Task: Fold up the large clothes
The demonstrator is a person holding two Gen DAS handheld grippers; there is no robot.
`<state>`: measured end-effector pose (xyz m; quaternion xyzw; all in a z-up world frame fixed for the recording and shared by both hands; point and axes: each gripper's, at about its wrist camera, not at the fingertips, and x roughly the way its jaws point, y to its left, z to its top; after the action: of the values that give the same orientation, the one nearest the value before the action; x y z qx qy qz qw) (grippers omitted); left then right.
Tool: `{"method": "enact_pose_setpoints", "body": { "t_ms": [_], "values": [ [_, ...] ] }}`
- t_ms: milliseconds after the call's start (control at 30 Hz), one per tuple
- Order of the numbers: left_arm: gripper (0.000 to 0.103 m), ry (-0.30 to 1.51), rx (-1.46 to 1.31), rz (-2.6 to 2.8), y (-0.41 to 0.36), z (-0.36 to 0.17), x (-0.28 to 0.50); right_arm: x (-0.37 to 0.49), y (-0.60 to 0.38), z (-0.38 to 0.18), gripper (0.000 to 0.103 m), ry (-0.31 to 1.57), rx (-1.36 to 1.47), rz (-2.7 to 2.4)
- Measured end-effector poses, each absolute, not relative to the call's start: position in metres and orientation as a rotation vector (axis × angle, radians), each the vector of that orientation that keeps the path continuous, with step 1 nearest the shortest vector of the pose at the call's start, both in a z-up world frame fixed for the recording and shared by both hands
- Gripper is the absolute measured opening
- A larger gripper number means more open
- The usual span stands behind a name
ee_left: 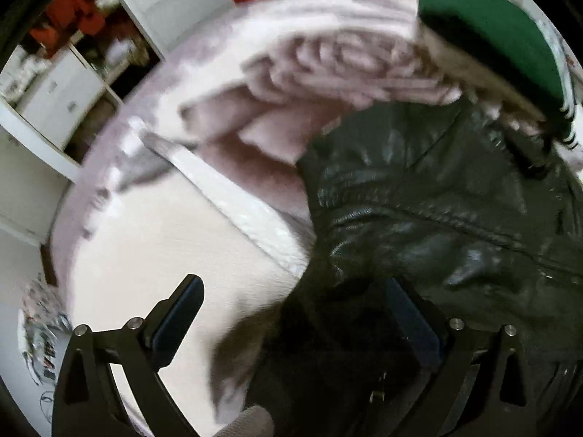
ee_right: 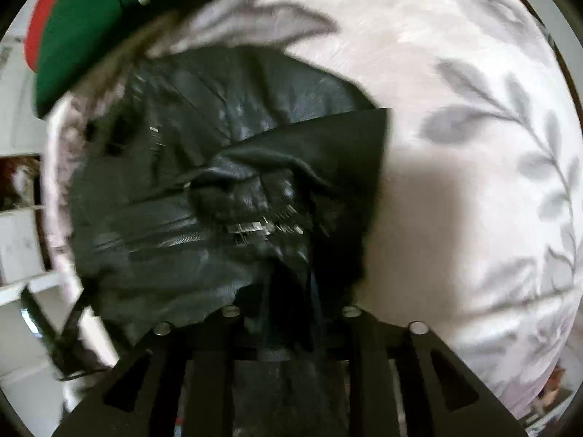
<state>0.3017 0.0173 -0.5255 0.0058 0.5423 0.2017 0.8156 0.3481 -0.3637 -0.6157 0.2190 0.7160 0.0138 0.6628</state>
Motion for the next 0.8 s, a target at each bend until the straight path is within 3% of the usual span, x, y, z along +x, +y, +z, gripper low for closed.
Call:
{"method": "enact_pose_setpoints", "body": {
  "t_ms": [67, 300, 333, 467, 533, 800],
  "values": [
    [0.103, 1.118, 0.035, 0.445, 0.011, -0.516, 0.29, 0.326, -0.372, -0.606, 0.044, 1.629, 0.472, 0.032],
    [0.103, 1.11, 0.083, 0.358, -0.017, -0.537, 0.272, 0.296, -0.344, -0.651, 0.042, 1.742, 0.427, 0.09],
    [0.103, 1.127, 0.084, 0.34, -0.019, -0.543, 0.273, 0.295, -0.339, -0.656, 0.019, 1.719, 0.373, 0.052],
    [0.103, 1.229, 0.102, 0.281, -0.022, -0.579, 0.272, 0.284, -0.359, -0.682, 0.018, 1.72, 0.505, -0.117],
    [0.103, 1.258, 0.077, 0.262, -0.015, -0.589, 0.275, 0.284, -0.349, -0.683, 0.018, 1.728, 0.437, -0.136],
    [0.103, 1.312, 0.009, 0.319, 0.01, -0.57, 0.262, 0.27, -0.31, -0.614, 0.022, 1.762, 0.262, -0.06]
  ]
}}
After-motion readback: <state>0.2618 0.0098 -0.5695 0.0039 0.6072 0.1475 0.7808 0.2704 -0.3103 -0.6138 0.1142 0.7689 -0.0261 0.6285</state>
